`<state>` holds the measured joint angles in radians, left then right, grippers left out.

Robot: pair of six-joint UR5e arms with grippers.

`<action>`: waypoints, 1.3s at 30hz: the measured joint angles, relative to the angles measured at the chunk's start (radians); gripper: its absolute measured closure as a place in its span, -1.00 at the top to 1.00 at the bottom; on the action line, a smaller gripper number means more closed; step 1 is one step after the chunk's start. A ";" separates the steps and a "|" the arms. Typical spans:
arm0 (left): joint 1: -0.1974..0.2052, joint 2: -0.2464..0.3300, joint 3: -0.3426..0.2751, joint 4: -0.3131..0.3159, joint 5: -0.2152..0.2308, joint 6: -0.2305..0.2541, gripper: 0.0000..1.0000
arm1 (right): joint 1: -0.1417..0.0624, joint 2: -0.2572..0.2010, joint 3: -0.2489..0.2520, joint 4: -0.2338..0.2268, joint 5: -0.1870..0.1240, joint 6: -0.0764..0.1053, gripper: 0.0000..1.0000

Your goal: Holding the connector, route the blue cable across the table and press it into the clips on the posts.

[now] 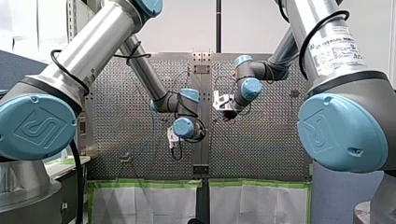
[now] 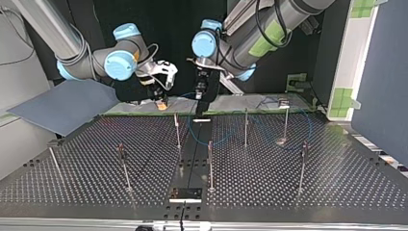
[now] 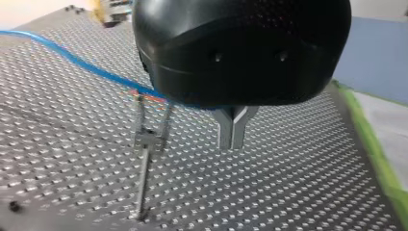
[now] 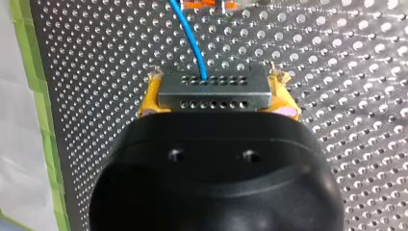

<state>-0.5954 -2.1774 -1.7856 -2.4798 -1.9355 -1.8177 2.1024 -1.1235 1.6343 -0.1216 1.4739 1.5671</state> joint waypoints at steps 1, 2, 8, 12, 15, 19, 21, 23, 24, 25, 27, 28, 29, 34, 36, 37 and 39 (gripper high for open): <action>-0.001 0.000 0.006 0.004 0.000 -0.002 -1.00 | 0.000 0.000 0.002 -0.007 -0.002 0.000 -1.00; -0.001 0.000 0.014 0.009 -0.001 -0.005 -1.00 | -0.001 0.001 0.003 -0.012 -0.004 0.001 -1.00; 0.005 -0.001 0.060 0.015 -0.015 -0.027 -1.00 | -0.009 0.002 0.005 -0.022 -0.010 0.007 -1.00; 0.016 -0.001 0.081 0.015 -0.021 -0.045 -1.00 | -0.021 0.002 0.005 -0.024 -0.011 0.012 -1.00; 0.022 -0.002 0.085 0.017 -0.013 -0.052 -1.00 | -0.029 0.004 0.006 -0.033 -0.014 0.016 -1.00; 0.026 -0.014 0.093 0.019 0.016 -0.053 -1.00 | -0.041 0.006 0.006 -0.061 -0.030 0.028 -1.00; 0.024 -0.028 0.106 0.013 0.034 -0.048 -1.00 | -0.045 0.007 0.006 -0.073 -0.038 0.033 -1.00; 0.023 -0.046 0.121 0.013 0.053 -0.042 -1.00 | -0.050 0.012 0.006 -0.087 -0.046 0.037 -1.00; 0.023 -0.054 0.125 0.016 0.062 -0.041 -1.00 | -0.052 0.016 0.006 -0.092 -0.050 0.038 -1.00; 0.023 -0.062 0.128 0.020 0.070 -0.042 -1.00 | -0.055 0.021 0.006 -0.099 -0.055 0.038 -1.00; 0.024 -0.078 0.137 0.034 0.087 -0.049 -1.00 | -0.058 0.032 0.006 -0.107 -0.065 0.034 -1.00; 0.025 -0.083 0.142 0.040 0.091 -0.052 -1.00 | -0.060 0.040 0.006 -0.112 -0.073 0.030 -1.00; 0.026 -0.087 0.148 0.046 0.093 -0.055 -1.00 | -0.062 0.047 0.006 -0.115 -0.080 0.028 -1.00; 0.030 -0.092 0.166 0.049 0.085 -0.061 -1.00 | -0.070 0.080 0.020 -0.150 -0.116 0.026 -1.00; 0.031 -0.093 0.170 0.050 0.085 -0.061 -1.00 | -0.074 0.084 0.026 -0.167 -0.122 0.027 -1.00; 0.032 -0.093 0.172 0.051 0.086 -0.061 -1.00 | -0.076 0.085 0.028 -0.176 -0.123 0.028 -1.00; 0.032 -0.093 0.175 0.051 0.088 -0.061 -1.00 | -0.081 0.086 0.031 -0.192 -0.126 0.030 -1.00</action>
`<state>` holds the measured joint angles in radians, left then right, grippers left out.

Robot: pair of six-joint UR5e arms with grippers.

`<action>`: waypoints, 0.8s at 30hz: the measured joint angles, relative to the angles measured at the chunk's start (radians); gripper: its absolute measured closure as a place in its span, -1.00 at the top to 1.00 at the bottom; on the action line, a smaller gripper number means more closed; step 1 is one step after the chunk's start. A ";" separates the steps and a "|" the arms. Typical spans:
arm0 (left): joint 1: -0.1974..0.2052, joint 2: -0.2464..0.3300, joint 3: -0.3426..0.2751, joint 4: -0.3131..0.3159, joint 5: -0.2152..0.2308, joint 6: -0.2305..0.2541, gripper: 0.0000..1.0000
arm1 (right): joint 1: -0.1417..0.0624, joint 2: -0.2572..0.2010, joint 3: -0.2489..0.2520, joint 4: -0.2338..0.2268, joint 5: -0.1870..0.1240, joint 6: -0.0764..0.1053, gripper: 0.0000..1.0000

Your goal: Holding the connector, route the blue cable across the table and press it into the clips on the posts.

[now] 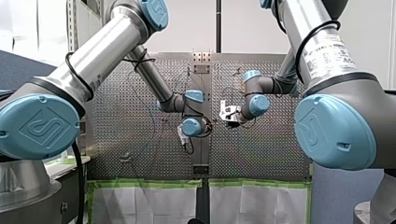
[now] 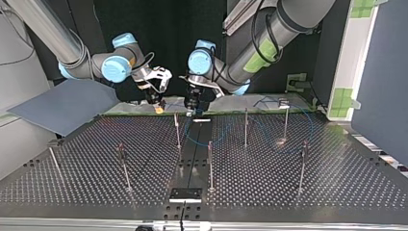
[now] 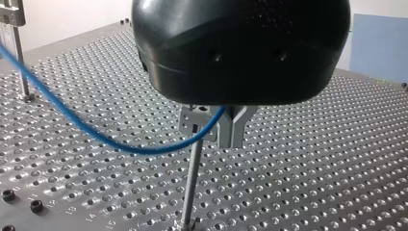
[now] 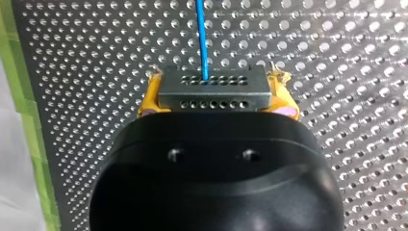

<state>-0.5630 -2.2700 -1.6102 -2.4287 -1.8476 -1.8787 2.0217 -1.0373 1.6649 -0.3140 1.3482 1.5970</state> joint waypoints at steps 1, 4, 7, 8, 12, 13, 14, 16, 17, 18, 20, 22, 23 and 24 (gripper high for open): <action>0.000 0.000 0.002 -0.001 0.001 0.000 -1.00 | -0.003 0.000 0.001 -0.012 -0.002 0.001 -1.00; 0.001 0.000 0.008 -0.012 0.004 0.001 -1.00 | -0.011 0.001 0.002 -0.041 -0.009 0.007 -1.00; 0.001 0.000 0.014 -0.021 0.013 0.003 -1.00 | -0.018 0.001 0.002 -0.070 -0.021 0.017 -1.00; 0.001 -0.001 0.018 -0.024 0.019 0.003 -1.00 | -0.020 0.001 0.002 -0.079 -0.026 0.021 -1.00; 0.001 -0.001 0.032 -0.034 0.037 0.005 -1.00 | -0.029 0.003 0.002 -0.118 -0.040 0.038 -1.00; 0.001 -0.001 0.036 -0.037 0.039 0.005 -1.00 | -0.032 0.003 0.001 -0.130 -0.042 0.040 -1.00; 0.000 -0.001 0.042 -0.041 0.042 0.006 -1.00 | -0.034 0.004 0.001 -0.139 -0.044 0.042 -1.00; 0.000 -0.001 0.052 -0.048 0.043 0.006 -1.00 | -0.039 0.005 0.000 -0.155 -0.046 0.043 -1.00; 0.000 -0.001 0.057 -0.052 0.043 0.006 -1.00 | -0.041 0.005 0.000 -0.160 -0.047 0.044 -1.00; 0.000 -0.001 0.061 -0.055 0.043 0.006 -1.00 | -0.043 0.006 0.000 -0.164 -0.048 0.045 -1.00; 0.001 -0.002 0.066 -0.062 0.042 0.006 -1.00 | -0.047 0.010 0.000 -0.172 -0.054 0.047 -1.00; 0.003 -0.005 0.070 -0.067 0.041 0.006 -1.00 | -0.050 0.016 -0.001 -0.176 -0.059 0.049 -1.00; 0.004 -0.007 0.072 -0.071 0.041 0.006 -1.00 | -0.052 0.021 -0.001 -0.177 -0.061 0.050 -1.00; 0.005 -0.009 0.074 -0.073 0.041 0.007 -1.00 | -0.053 0.026 -0.001 -0.177 -0.062 0.050 -1.00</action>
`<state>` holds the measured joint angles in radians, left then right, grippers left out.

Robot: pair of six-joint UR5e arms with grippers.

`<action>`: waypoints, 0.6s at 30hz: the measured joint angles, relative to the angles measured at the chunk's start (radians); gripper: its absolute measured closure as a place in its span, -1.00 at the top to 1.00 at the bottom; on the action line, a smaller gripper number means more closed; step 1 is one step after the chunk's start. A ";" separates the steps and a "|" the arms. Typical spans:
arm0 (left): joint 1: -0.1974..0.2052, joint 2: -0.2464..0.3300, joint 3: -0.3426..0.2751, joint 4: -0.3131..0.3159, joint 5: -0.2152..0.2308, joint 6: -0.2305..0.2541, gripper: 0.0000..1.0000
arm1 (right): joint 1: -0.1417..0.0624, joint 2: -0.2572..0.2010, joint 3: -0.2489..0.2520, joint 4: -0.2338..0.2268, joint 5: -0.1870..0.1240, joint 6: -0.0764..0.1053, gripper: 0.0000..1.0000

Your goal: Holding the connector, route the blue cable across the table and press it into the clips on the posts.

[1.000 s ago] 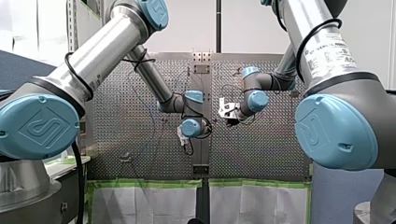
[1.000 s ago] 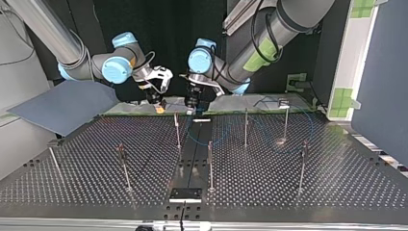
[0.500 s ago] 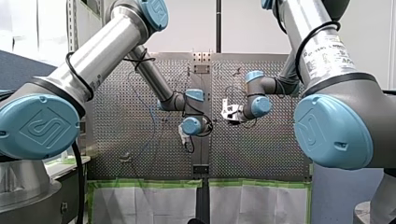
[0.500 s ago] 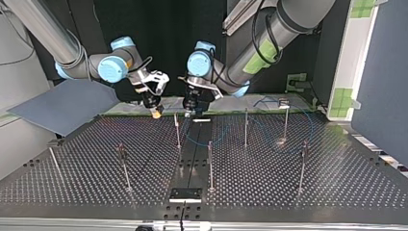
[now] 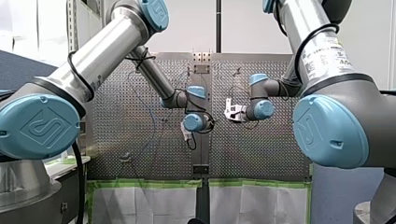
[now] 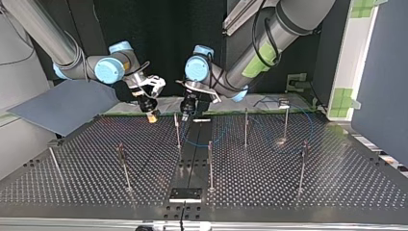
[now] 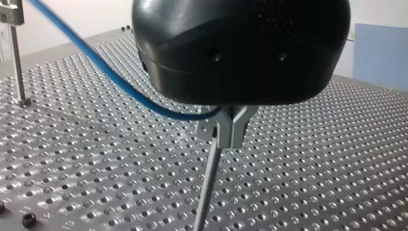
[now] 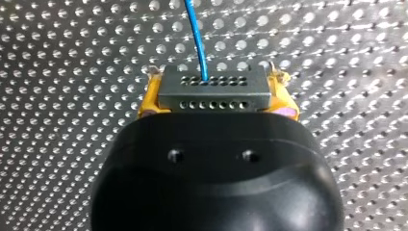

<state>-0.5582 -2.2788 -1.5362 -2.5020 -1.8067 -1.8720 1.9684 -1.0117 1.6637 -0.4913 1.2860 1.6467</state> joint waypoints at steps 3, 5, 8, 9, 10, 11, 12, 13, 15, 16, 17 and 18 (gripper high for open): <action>0.002 -0.003 0.004 -0.004 0.000 0.001 -1.00 | -0.004 0.012 0.000 -0.001 -0.006 -0.001 -1.00; 0.002 -0.004 0.005 -0.006 0.001 0.002 -1.00 | -0.007 0.015 0.000 -0.001 -0.008 0.000 -1.00; 0.003 -0.004 0.006 -0.006 0.002 0.002 -1.00 | -0.013 0.017 -0.003 -0.001 -0.009 0.000 -1.00; 0.003 -0.005 0.008 -0.005 0.001 0.003 -1.00 | -0.015 0.018 -0.004 -0.001 -0.009 0.001 -1.00; 0.005 -0.005 0.012 -0.005 0.001 0.004 -1.00 | -0.017 0.018 -0.006 -0.001 -0.009 0.001 -1.00; 0.006 -0.005 0.017 -0.004 0.001 0.005 -1.00 | -0.019 0.018 -0.008 -0.001 -0.009 0.001 -1.00; 0.008 -0.005 0.022 -0.004 0.001 0.006 -1.00 | -0.021 0.019 -0.010 -0.001 -0.009 0.002 -1.00; 0.010 -0.005 0.026 -0.004 0.001 0.006 -1.00 | -0.024 0.019 -0.012 -0.001 -0.009 0.003 -1.00; 0.015 -0.005 0.032 -0.005 0.001 0.006 -1.00 | -0.030 0.020 -0.015 -0.003 -0.010 0.006 -1.00; 0.017 -0.005 0.034 -0.005 0.001 0.006 -1.00 | -0.034 0.020 -0.017 -0.005 -0.010 0.007 -1.00; 0.021 -0.006 0.036 -0.005 0.001 0.007 -1.00 | -0.038 0.021 -0.018 -0.007 -0.010 0.008 -1.00; 0.024 -0.006 0.038 -0.005 0.000 0.007 -1.00 | -0.041 0.021 -0.019 -0.009 -0.010 0.010 -1.00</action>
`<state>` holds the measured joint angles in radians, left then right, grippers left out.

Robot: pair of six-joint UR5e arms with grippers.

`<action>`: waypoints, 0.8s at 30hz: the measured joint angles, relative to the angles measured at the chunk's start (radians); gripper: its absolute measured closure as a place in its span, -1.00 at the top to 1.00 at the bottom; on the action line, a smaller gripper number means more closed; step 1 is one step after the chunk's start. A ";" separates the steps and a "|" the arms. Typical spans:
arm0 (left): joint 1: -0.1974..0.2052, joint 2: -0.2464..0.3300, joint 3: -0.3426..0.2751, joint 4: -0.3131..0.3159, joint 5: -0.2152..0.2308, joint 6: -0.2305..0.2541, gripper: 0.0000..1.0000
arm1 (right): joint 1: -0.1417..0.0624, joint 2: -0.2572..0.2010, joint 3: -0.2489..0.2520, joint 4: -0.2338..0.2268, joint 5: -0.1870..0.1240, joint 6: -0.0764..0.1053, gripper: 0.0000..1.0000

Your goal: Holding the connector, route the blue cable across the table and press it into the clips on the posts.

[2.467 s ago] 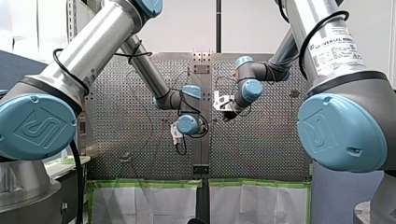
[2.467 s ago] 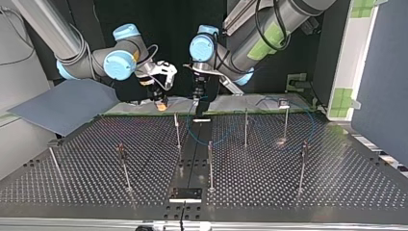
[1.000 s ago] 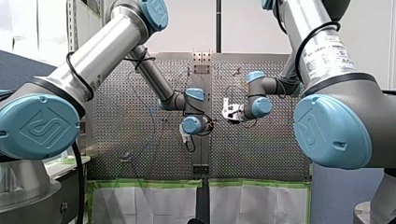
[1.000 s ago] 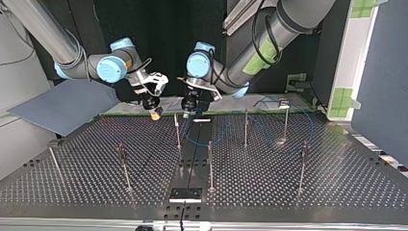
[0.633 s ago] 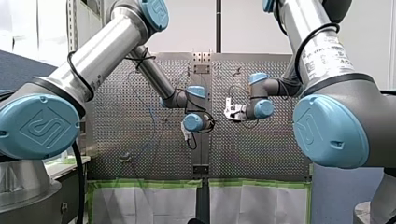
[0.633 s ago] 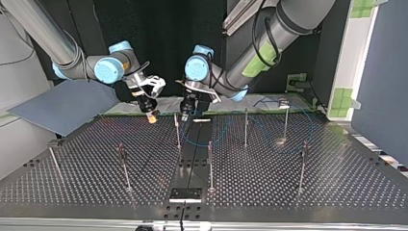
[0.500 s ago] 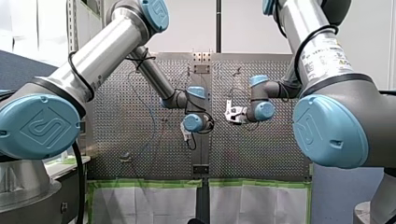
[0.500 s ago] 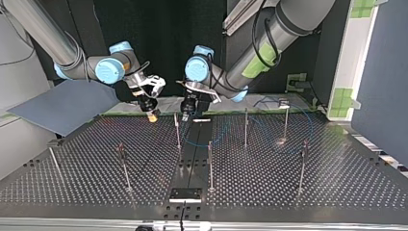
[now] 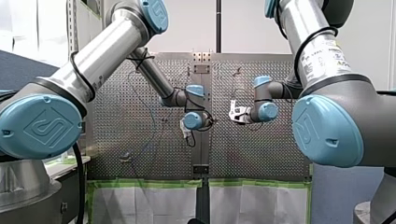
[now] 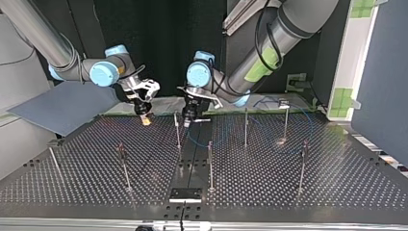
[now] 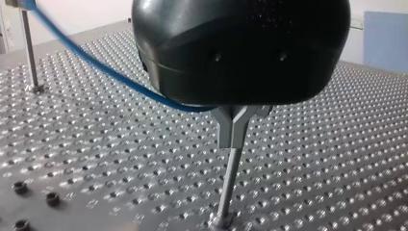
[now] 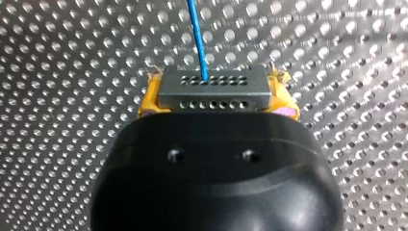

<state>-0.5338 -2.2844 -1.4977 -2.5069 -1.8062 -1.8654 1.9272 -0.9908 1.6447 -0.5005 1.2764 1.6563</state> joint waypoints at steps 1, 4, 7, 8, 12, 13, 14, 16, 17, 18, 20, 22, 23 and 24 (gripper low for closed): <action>0.003 0.000 0.002 0.000 0.000 0.000 -1.00 | -0.005 0.001 -0.001 -0.004 0.000 0.002 -1.00; 0.015 -0.007 0.013 -0.006 0.003 0.000 -1.00 | -0.015 0.003 -0.004 -0.010 -0.003 0.004 -1.00; 0.023 -0.024 0.033 -0.022 0.007 0.007 -1.00 | -0.023 0.006 -0.007 -0.013 -0.008 0.006 -1.00; 0.024 -0.033 0.041 -0.030 0.009 0.014 -1.00 | -0.026 0.007 -0.007 -0.013 -0.008 0.006 -1.00; 0.031 -0.067 0.060 -0.025 0.023 0.034 -1.00 | -0.033 0.009 -0.008 -0.013 -0.010 0.007 -1.00; 0.033 -0.075 0.064 -0.022 0.026 0.036 -1.00 | -0.034 0.009 -0.008 -0.013 -0.010 0.007 -1.00; 0.035 -0.085 0.070 -0.020 0.028 0.037 -1.00 | -0.034 0.010 -0.008 -0.014 -0.010 0.007 -1.00; 0.038 -0.094 0.081 -0.024 0.030 0.040 -1.00 | -0.039 0.011 -0.008 -0.015 -0.011 0.007 -1.00; 0.040 -0.098 0.090 -0.030 0.030 0.043 -1.00 | -0.042 0.011 -0.008 -0.016 -0.011 0.007 -1.00; 0.041 -0.100 0.096 -0.037 0.030 0.048 -1.00 | -0.045 0.012 -0.009 -0.017 -0.012 0.007 -1.00; 0.043 -0.102 0.110 -0.053 0.030 0.059 -1.00 | -0.051 0.012 -0.010 -0.018 -0.012 0.007 -1.00; 0.044 -0.102 0.117 -0.067 0.029 0.066 -1.00 | -0.056 0.013 -0.010 -0.018 -0.012 0.007 -1.00; 0.045 -0.102 0.120 -0.073 0.028 0.071 -1.00 | -0.058 0.013 -0.010 -0.019 -0.012 0.007 -1.00; 0.046 -0.102 0.122 -0.077 0.026 0.074 -1.00 | -0.059 0.014 -0.010 -0.019 -0.012 0.006 -1.00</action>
<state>-0.4881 -2.3868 -1.3757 -2.5835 -1.7805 -1.7910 1.8677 -0.9772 1.6349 -0.5198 1.2642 1.6627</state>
